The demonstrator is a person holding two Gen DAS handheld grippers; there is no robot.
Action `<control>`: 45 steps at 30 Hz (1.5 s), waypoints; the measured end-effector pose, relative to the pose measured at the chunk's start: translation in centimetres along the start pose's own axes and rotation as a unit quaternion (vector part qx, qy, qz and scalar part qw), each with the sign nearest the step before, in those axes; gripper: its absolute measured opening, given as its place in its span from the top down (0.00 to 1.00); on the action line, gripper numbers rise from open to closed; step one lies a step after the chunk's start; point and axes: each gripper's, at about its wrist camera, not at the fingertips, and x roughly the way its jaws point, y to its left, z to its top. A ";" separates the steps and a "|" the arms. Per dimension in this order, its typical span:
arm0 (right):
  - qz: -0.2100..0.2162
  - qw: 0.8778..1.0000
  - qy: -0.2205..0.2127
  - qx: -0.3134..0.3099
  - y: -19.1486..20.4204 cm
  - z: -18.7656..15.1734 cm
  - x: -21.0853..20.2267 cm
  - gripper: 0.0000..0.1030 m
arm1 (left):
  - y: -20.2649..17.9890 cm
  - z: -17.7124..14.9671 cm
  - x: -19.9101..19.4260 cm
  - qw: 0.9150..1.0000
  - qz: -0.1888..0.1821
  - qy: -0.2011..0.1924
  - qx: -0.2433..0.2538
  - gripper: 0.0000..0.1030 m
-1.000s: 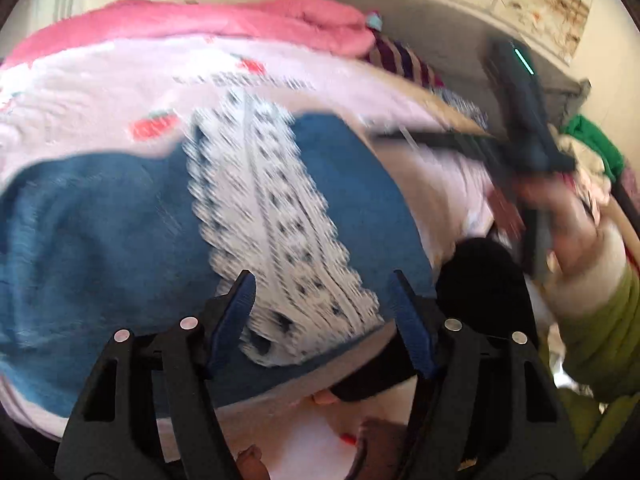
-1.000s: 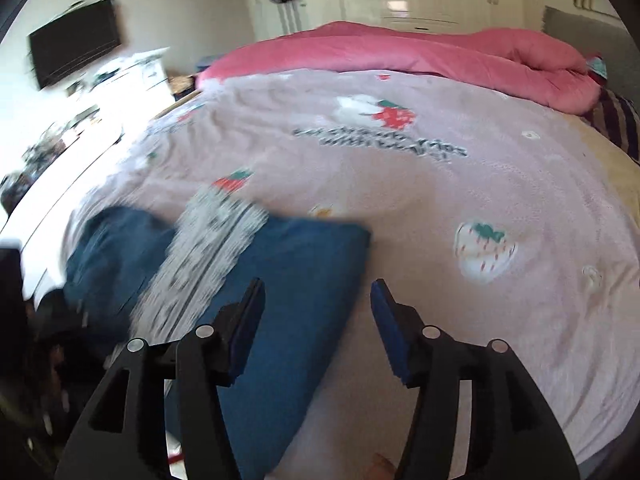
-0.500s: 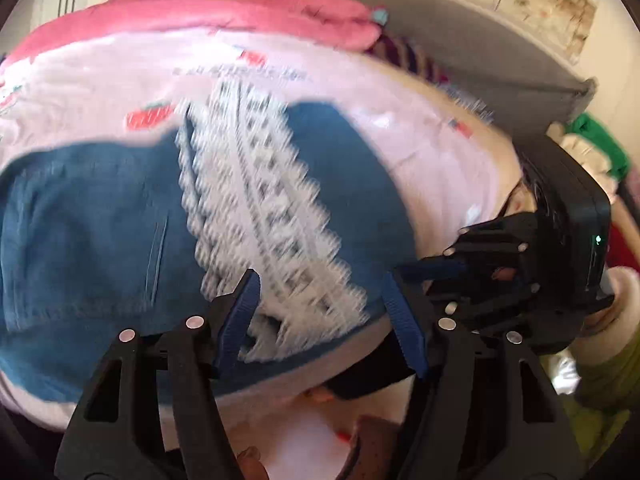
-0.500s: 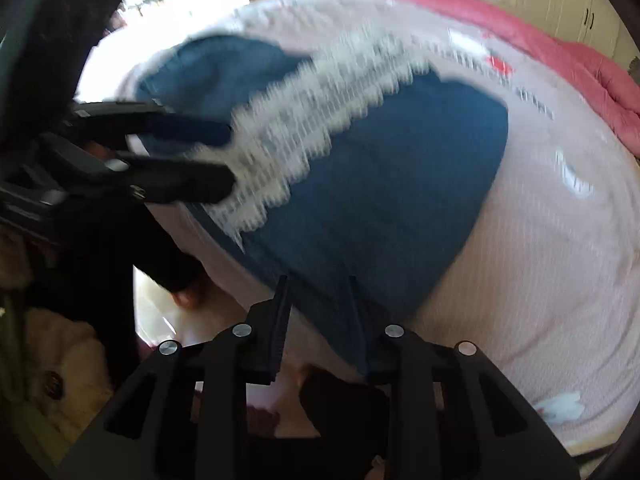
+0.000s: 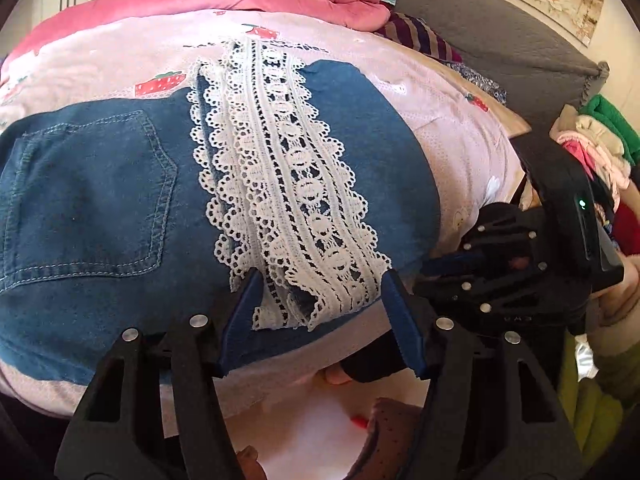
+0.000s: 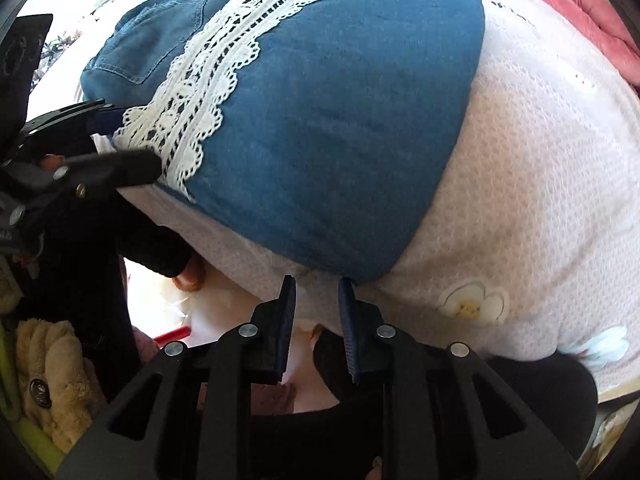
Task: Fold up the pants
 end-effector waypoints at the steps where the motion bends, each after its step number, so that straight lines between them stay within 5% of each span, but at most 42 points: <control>1: 0.006 1.000 -0.005 0.003 -0.3 -0.1 -0.4 0.78 | 0.0 0.0 -0.2 1.000 0.000 -0.001 -0.001 0.48; 8: 0.031 0.995 -0.090 0.025 -1.1 -0.4 -6.3 0.77 | 0.5 0.2 -4.8 0.998 -0.005 -0.055 -0.024 0.50; 10: 0.034 0.993 -0.107 0.029 -1.2 0.2 -7.0 0.76 | 0.2 0.5 -5.4 0.997 -0.016 -0.065 -0.025 0.74; 12: 0.034 0.992 -0.115 0.025 -0.9 1.0 -7.1 0.76 | -0.5 0.7 -5.2 0.998 -0.020 -0.061 -0.018 0.85; 15: 0.032 0.993 -0.112 0.001 -0.5 2.5 -6.7 0.76 | -1.5 0.4 -4.3 0.998 -0.034 -0.045 -0.008 0.85; 20: 0.020 0.996 -0.086 -0.011 -0.3 3.5 -4.9 0.76 | -0.8 -0.5 -1.4 1.000 -0.006 0.008 -0.016 0.85; 30: 0.010 0.997 -0.073 0.005 -0.1 3.5 -3.1 0.75 | 0.3 -0.7 -0.7 0.999 -0.019 0.013 -0.034 0.86; 32: 0.017 0.996 -0.089 0.012 0.3 3.5 -4.1 0.67 | 0.5 -0.5 -1.4 0.999 -0.021 0.008 -0.036 0.86; 34: 0.018 0.994 -0.108 0.008 0.6 3.3 -5.3 0.62 | 0.3 -0.2 -2.3 1.000 -0.005 -0.002 -0.031 0.67; 45: 0.011 0.988 -0.152 -0.010 2.1 5.0 -8.8 0.42 | 1.6 0.3 -7.7 0.995 0.065 -0.055 -0.050 0.45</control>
